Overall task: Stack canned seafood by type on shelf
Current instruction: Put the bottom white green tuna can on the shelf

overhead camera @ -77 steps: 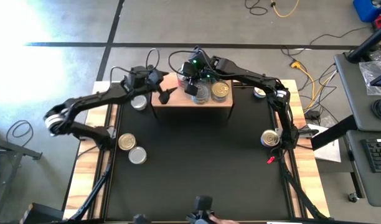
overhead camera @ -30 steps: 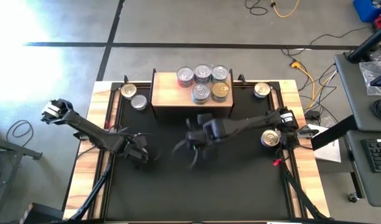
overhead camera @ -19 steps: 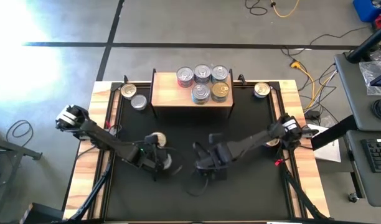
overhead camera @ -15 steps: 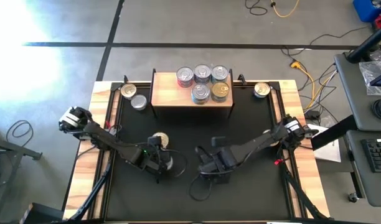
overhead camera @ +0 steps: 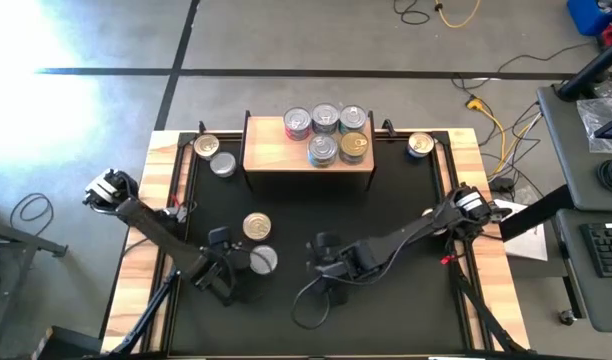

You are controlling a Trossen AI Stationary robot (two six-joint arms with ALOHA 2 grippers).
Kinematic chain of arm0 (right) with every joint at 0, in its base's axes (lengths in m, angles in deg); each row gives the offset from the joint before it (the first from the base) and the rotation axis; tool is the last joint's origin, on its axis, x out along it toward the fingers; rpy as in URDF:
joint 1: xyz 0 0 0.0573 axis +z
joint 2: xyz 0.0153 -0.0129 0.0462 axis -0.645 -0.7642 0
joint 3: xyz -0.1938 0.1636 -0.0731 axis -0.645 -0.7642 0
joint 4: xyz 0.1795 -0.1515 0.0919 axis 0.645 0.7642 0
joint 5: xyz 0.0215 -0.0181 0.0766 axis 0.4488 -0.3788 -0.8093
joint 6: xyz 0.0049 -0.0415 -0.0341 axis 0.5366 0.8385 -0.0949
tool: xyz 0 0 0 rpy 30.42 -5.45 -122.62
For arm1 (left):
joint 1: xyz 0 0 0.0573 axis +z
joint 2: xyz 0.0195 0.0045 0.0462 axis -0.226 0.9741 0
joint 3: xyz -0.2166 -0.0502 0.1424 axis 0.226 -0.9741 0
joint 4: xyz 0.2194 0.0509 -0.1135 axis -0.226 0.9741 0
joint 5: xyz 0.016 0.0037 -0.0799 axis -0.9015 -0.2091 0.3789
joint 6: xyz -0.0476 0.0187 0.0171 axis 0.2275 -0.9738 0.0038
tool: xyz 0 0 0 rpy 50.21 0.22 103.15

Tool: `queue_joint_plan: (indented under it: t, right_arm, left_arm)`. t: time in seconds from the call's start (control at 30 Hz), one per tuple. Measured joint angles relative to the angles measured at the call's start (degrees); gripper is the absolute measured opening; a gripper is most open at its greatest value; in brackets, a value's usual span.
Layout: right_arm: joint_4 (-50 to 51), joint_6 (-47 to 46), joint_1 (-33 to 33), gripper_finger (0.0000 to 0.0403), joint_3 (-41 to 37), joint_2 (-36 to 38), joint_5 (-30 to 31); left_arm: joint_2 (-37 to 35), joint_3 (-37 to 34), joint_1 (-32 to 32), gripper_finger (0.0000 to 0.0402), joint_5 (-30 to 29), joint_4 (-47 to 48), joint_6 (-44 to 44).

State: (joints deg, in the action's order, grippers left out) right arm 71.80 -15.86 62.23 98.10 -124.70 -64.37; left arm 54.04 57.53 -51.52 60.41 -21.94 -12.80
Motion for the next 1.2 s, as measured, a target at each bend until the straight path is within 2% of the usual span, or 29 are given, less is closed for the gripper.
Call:
queue_joint_plan:
  t: [0.1, 0.27, 0.33, 0.43, 0.5, 0.63, 0.73, 1.0, 1.1, 1.2]
  right_arm:
    - [-14.69, 4.72, -1.22, 0.0012, -5.47, 0.00, -2.20]
    - [-33.05, 6.26, -3.64, 0.0013, -13.28, -0.02, -3.34]
    - [-37.07, 6.23, -4.62, 0.0013, -15.40, -0.04, -3.34]
    - [-44.04, 6.21, -5.74, 0.0013, -17.88, -0.04, -3.33]
    - [-47.69, 5.81, -6.19, 0.0013, -19.02, -0.04, -3.35]
    - [-48.39, 4.69, -6.63, 0.0013, -19.44, -0.04, -3.51]
    - [-48.37, 4.67, -6.63, 0.0013, -19.46, -0.04, -4.09]
    - [-47.89, 1.85, -6.97, 0.0013, -19.62, -0.09, -5.26]
    - [-47.93, 1.25, -7.11, 0.0013, -19.68, -0.11, -5.48]
    - [-47.96, 1.09, -7.11, 0.0013, -19.68, -0.11, -5.56]
  left_arm:
    - [0.13, -4.46, -4.43, 0.0181, -0.05, -5.06, 5.14]
    - [0.24, -11.57, -8.69, 0.0197, -0.36, -21.76, 9.47]
    - [0.24, -13.66, -8.76, 0.0215, -2.87, -26.49, 9.98]
    - [0.22, -16.73, -8.48, 0.0248, -10.25, -32.16, 13.20]
    - [0.34, -18.74, -8.21, 0.0266, -10.55, -33.50, 12.73]
    - [0.61, -22.22, -8.64, 0.0294, -11.44, -36.49, 14.84]
    - [0.88, -23.61, -8.87, 0.0303, -12.47, -38.54, 11.52]
    - [1.21, -20.93, -8.78, 0.0289, -13.56, -37.64, 4.26]
    - [1.25, -19.80, -8.74, 0.0282, -12.29, -38.32, 0.43]
    - [1.11, -20.14, -8.55, 0.0286, -10.75, -39.46, 0.21]
